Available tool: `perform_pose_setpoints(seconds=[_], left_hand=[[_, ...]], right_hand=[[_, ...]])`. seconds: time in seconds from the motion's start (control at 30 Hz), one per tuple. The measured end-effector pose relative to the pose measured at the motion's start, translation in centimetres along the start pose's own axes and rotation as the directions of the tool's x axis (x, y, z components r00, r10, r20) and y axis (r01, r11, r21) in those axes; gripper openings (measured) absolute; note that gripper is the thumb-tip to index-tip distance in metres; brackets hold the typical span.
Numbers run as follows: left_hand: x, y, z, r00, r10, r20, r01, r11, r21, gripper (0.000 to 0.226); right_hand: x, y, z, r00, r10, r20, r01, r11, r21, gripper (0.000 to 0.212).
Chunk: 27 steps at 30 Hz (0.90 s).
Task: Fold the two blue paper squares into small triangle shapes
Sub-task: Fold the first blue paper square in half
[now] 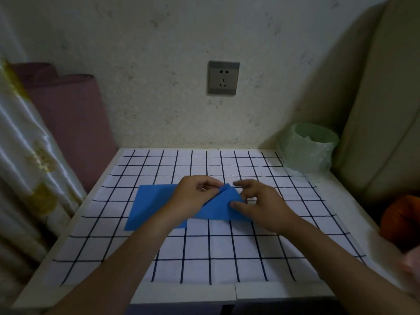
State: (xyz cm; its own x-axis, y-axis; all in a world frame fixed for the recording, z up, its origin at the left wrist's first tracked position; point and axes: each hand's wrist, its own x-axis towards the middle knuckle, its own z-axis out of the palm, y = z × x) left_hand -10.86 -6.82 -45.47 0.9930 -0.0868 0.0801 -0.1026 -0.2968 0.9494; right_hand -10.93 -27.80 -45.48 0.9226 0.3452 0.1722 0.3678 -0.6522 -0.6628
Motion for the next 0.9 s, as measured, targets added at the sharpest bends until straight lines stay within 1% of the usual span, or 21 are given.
perform_pose_setpoints(seconds=[0.07, 0.13, 0.2, 0.27, 0.33, 0.4, 0.47, 0.5, 0.53, 0.6, 0.63, 0.73, 0.8, 0.83, 0.9], left_hand=[[-0.1, -0.1, -0.1, 1.0, 0.006, -0.007, -0.006, 1.0, 0.006, 0.026], [-0.2, -0.1, 0.0, 1.0, 0.008, 0.019, -0.008, 1.0, -0.023, 0.019], [-0.4, -0.1, 0.2, 0.999, 0.011, 0.041, -0.009, 0.999, -0.048, 0.01], [-0.4, -0.5, 0.5, 1.0, 0.022, 0.021, -0.022, 1.0, -0.007, 0.021], [-0.2, -0.9, 0.7, 0.999, 0.018, -0.04, -0.016, 0.998, 0.054, 0.033], [-0.1, -1.2, 0.9, 0.997, 0.017, -0.073, -0.011, 0.997, 0.071, 0.038], [-0.1, -1.4, 1.1, 0.998, 0.014, -0.063, -0.01, 0.998, 0.055, 0.04], [-0.1, -1.4, 1.2, 0.999, 0.015, -0.053, -0.013, 0.999, 0.045, 0.041], [-0.2, -1.4, 1.2, 0.999, 0.017, -0.045, -0.015, 0.999, 0.037, 0.043], [-0.2, -1.4, 1.4, 0.999, 0.022, -0.037, -0.021, 0.999, 0.031, 0.044], [-0.3, -1.4, 1.5, 0.999, 0.027, -0.047, -0.026, 0.999, 0.032, 0.042], [-0.4, -1.4, 1.8, 0.988, 0.059, -0.144, -0.048, 0.995, 0.083, 0.032], [-0.5, -1.5, 2.0, 0.979, 0.085, -0.186, -0.063, 0.991, 0.121, 0.028], [-0.5, -1.6, 2.1, 0.978, 0.091, -0.189, -0.067, 0.989, 0.129, 0.027], [-0.6, -1.7, 2.3, 0.978, 0.103, -0.18, -0.077, 0.986, 0.145, 0.027]], right_hand=[[0.2, 0.0, 0.3, 0.994, 0.102, 0.038, -0.107, 0.979, 0.172, 0.021], [0.5, 0.0, 0.4, 0.986, 0.163, 0.017, -0.163, 0.963, 0.214, 0.019], [0.6, -0.1, 0.4, 0.984, 0.178, 0.003, -0.174, 0.955, 0.239, 0.017], [0.7, 0.0, 0.4, 0.983, 0.185, 0.003, -0.178, 0.944, 0.278, 0.014], [0.7, 0.0, 0.4, 0.981, 0.196, -0.009, -0.184, 0.935, 0.303, 0.012], [0.7, 0.0, 0.4, 0.979, 0.202, -0.025, -0.186, 0.935, 0.302, 0.024], [0.8, 0.0, 0.3, 0.978, 0.207, -0.021, -0.194, 0.946, 0.261, 0.037], [0.8, 0.1, 0.2, 0.978, 0.207, -0.012, -0.198, 0.95, 0.242, 0.036], [0.9, 0.2, 0.1, 0.978, 0.208, -0.002, -0.202, 0.949, 0.243, 0.03], [1.1, 0.4, 0.1, 0.976, 0.218, 0.017, -0.214, 0.934, 0.285, 0.01], [1.1, 0.5, 0.2, 0.974, 0.224, 0.021, -0.22, 0.926, 0.307, 0.005], [1.2, 0.8, 0.3, 0.968, 0.251, 0.012, -0.238, 0.902, 0.36, 0.006], [1.3, 0.7, 0.3, 0.967, 0.255, -0.006, -0.236, 0.906, 0.353, 0.008], [1.3, 0.7, 0.4, 0.969, 0.246, -0.028, -0.225, 0.92, 0.322, 0.008], [1.2, 0.6, 0.5, 0.975, 0.208, -0.082, -0.188, 0.96, 0.207, 0.009]])
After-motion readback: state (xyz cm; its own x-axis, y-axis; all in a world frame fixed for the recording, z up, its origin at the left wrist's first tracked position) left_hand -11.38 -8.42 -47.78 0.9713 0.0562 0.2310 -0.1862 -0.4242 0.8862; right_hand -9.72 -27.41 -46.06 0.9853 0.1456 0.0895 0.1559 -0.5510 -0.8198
